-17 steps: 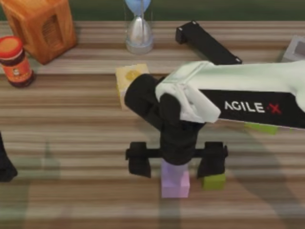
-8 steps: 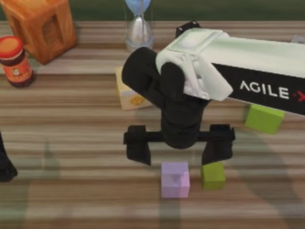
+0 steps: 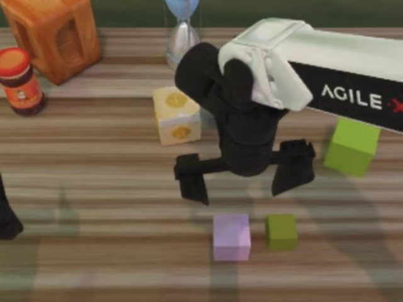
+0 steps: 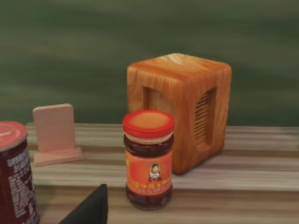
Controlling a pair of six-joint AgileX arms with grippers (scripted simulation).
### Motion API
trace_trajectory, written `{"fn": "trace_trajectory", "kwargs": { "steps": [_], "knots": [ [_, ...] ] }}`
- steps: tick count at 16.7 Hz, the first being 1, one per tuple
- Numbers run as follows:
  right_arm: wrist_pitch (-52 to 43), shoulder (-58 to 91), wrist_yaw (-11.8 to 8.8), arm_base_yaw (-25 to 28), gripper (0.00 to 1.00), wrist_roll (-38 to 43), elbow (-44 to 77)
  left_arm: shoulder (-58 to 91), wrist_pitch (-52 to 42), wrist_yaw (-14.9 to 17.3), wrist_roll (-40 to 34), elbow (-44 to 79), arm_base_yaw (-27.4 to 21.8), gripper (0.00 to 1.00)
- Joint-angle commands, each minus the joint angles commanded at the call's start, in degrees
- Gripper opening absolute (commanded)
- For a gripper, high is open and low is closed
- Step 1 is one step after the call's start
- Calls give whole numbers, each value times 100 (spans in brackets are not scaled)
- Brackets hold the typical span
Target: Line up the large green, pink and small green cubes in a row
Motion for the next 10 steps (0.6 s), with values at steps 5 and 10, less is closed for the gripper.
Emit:
{"fn": "trace_trajectory", "kwargs": {
  "steps": [5,10],
  "knots": [
    [-223,358,-26,-811,100,-2373,374,0,0,0,0,0,0,100],
    [-446,681,-47,-1795,100,-5465,673,0,0,0,0,0,0,100]
  ]
}}
